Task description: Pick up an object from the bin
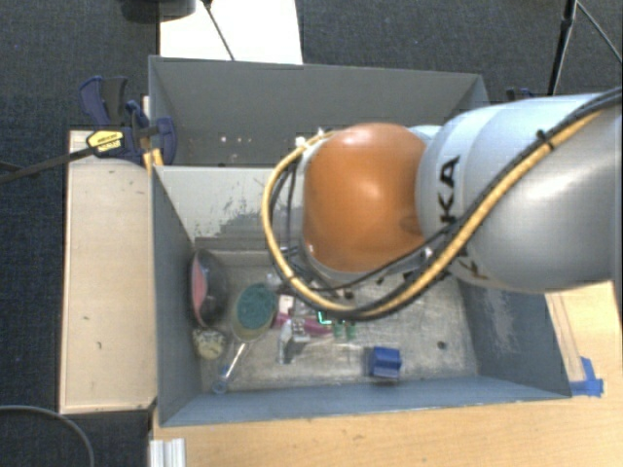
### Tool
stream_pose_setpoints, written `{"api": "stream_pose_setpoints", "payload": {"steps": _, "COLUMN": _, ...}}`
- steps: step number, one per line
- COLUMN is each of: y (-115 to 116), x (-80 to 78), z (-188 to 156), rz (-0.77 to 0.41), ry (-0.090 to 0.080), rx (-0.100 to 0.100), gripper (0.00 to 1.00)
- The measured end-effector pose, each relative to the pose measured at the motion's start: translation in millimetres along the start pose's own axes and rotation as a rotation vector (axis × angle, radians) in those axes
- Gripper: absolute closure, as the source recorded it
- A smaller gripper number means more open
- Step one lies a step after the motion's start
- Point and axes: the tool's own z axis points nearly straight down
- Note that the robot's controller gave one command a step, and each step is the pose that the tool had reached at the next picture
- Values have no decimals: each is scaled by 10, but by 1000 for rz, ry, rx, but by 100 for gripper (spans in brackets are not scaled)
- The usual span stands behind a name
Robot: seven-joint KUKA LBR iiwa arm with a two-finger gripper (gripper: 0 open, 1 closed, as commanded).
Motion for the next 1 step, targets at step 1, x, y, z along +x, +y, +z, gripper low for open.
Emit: {"api": "stream_pose_setpoints", "payload": {"steps": 1, "y": 21, "x": -308, "z": 1327, "rz": -370, "ry": -36, "rx": -11, "gripper": 0}}
